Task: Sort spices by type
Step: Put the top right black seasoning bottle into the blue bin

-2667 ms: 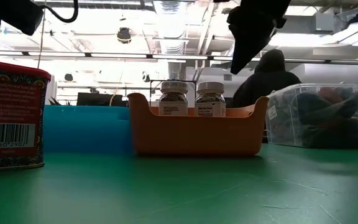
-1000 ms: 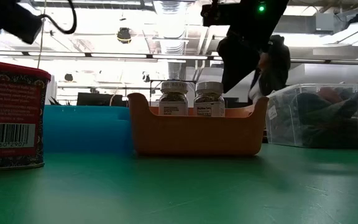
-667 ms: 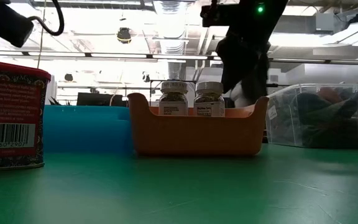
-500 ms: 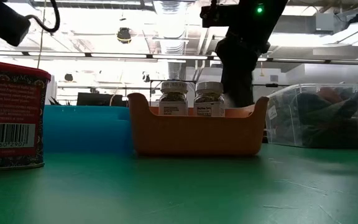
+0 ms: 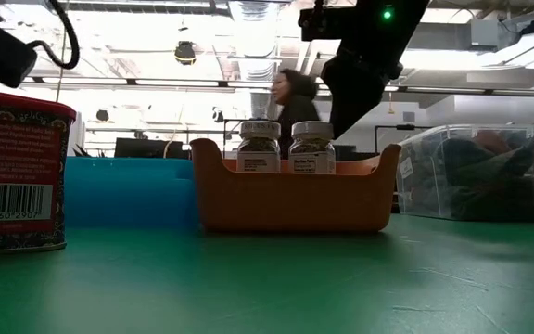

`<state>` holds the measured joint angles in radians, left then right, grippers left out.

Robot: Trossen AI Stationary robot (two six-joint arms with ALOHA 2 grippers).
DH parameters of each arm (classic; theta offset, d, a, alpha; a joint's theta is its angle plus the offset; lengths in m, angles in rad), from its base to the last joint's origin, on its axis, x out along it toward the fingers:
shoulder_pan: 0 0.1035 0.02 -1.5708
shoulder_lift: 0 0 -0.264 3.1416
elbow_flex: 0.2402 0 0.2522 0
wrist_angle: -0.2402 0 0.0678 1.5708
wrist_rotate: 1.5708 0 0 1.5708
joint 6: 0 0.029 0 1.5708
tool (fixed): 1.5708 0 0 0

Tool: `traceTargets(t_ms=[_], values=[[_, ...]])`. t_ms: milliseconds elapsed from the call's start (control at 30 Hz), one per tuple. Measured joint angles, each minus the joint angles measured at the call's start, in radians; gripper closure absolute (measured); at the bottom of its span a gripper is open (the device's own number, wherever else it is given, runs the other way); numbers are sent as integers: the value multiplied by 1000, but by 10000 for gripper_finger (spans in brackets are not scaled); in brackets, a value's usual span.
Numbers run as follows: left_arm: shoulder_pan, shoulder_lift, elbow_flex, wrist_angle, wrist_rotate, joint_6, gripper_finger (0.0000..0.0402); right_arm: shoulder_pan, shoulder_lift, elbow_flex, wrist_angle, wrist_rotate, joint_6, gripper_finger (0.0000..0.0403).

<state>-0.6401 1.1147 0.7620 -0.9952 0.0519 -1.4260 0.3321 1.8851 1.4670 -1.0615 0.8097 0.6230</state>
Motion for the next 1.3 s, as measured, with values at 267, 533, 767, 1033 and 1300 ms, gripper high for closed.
traceTargets(t_ms=[267,533,767,1033,1300], values=[[2,0,0,-19,-32,1,72,0,0,0,1,0,-3,86],[2,0,0,-13,-50,-11,160,0,0,0,1,0,-3,86],[2,0,0,-3,-57,7,206,0,0,0,1,0,-4,86],[54,-4,51,0,-56,100,202,0,0,1,2,0,-4,86],[160,-4,157,-73,8,261,202,0,0,1,5,0,-4,86]])
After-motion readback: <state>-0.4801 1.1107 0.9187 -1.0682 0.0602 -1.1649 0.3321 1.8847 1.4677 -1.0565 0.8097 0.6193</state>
